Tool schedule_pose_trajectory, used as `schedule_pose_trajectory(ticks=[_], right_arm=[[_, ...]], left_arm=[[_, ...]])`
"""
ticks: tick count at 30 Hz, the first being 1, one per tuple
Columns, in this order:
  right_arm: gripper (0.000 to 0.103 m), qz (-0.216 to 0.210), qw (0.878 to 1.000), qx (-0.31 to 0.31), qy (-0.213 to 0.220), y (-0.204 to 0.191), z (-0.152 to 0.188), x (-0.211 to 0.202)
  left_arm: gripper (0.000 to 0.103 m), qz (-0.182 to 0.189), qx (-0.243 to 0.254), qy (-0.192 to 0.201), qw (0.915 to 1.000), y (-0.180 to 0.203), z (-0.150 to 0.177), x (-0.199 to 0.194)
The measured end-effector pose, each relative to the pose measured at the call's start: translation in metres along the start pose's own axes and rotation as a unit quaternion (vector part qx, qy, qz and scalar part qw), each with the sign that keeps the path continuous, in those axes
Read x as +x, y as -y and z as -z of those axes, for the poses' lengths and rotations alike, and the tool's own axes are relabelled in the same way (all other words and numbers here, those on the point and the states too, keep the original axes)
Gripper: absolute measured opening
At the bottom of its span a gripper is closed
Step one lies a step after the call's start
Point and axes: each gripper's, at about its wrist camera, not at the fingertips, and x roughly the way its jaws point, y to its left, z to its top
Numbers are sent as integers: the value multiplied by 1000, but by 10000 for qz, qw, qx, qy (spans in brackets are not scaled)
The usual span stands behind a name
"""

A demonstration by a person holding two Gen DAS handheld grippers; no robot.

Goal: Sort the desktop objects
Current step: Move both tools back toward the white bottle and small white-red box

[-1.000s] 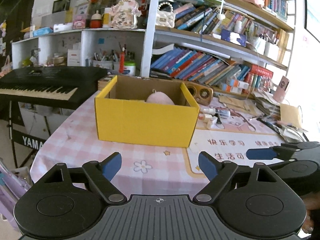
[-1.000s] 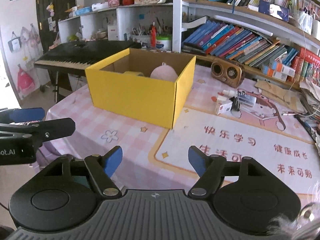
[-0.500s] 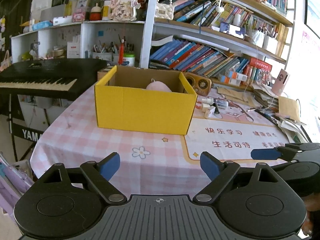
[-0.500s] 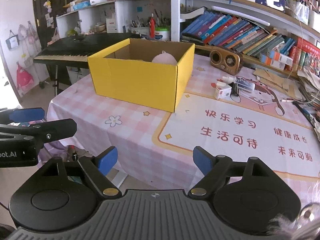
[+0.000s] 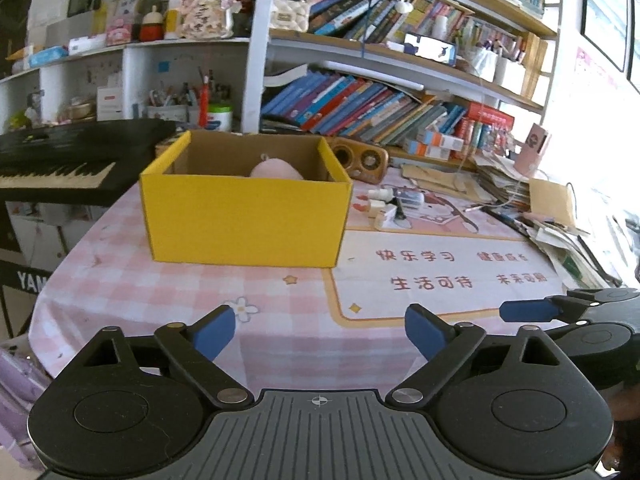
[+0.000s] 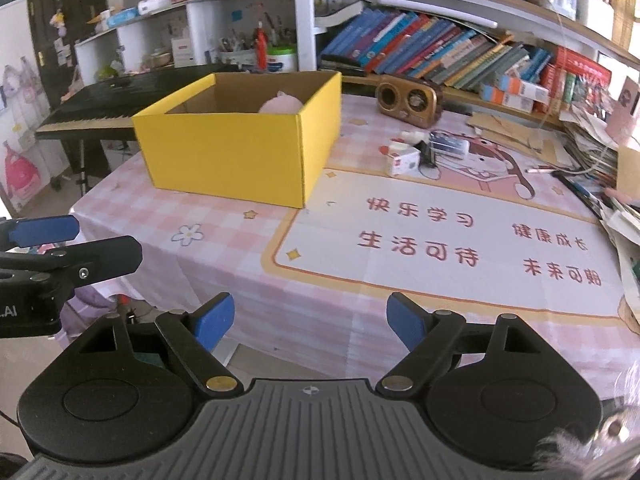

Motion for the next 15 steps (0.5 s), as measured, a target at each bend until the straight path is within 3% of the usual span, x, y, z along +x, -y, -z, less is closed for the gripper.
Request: schedule_pose_trajectory(ticks=[15], right_arm=[[83, 406, 9987, 302, -24, 43, -4, 1]], left_arm=[[96, 513, 264, -113, 9983, 34, -18, 38]])
